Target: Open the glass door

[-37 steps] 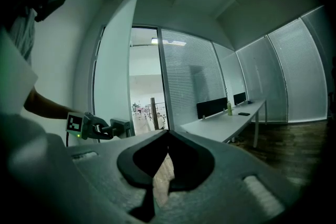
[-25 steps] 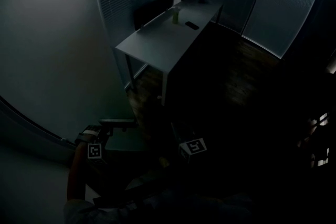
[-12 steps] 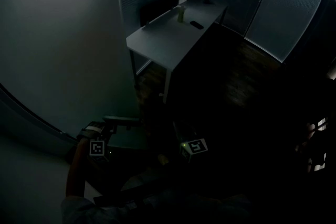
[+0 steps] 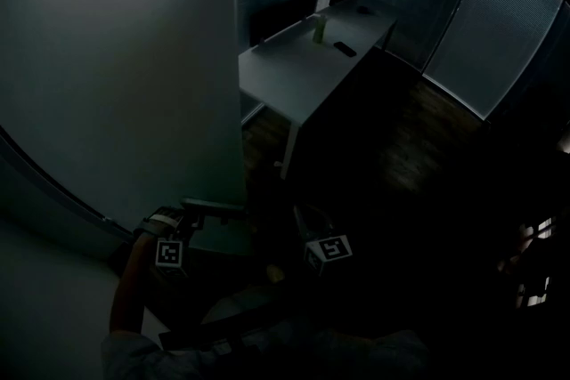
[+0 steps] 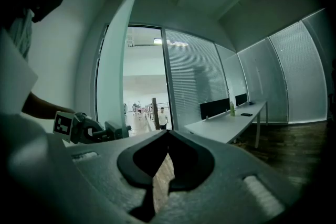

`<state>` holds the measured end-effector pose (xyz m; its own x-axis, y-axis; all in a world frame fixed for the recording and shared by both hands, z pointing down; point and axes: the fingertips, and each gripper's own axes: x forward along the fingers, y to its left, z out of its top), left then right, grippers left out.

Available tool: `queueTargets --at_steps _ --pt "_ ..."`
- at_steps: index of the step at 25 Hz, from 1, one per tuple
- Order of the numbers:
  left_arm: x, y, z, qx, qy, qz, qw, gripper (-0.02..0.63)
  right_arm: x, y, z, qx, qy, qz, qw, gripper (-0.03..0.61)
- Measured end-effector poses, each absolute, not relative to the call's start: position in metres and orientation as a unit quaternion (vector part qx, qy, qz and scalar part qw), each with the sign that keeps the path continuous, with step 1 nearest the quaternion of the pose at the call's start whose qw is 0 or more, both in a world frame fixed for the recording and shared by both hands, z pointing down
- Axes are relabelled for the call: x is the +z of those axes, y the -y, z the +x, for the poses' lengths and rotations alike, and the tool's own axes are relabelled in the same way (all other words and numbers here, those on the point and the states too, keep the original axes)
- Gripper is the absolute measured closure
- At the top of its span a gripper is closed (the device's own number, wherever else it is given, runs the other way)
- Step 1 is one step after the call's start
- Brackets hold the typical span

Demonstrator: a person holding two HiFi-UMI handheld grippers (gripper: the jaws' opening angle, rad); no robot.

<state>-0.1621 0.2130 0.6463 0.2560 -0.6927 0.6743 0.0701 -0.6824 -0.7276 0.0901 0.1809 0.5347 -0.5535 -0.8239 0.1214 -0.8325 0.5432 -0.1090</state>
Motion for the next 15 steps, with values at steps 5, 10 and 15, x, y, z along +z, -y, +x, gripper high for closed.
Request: queueTargets --at_steps 5,10,15 --pt "0.655 -0.219 -0.164 -0.581 -0.2 -0.722 0.318 0.546 0.539 -0.175 0.082 0.079 0.882 0.465 0.03 0.577" --pt "0.654 -0.221 -0.163 -0.589 -0.194 -0.723 0.305 0.532 0.542 -0.174 0.08 0.079 0.884 0.459 0.033 0.577" --pt "0.642 -0.223 -0.179 -0.608 -0.207 -0.712 0.284 0.5 0.545 -0.173 0.08 0.087 0.882 0.461 0.036 0.577"
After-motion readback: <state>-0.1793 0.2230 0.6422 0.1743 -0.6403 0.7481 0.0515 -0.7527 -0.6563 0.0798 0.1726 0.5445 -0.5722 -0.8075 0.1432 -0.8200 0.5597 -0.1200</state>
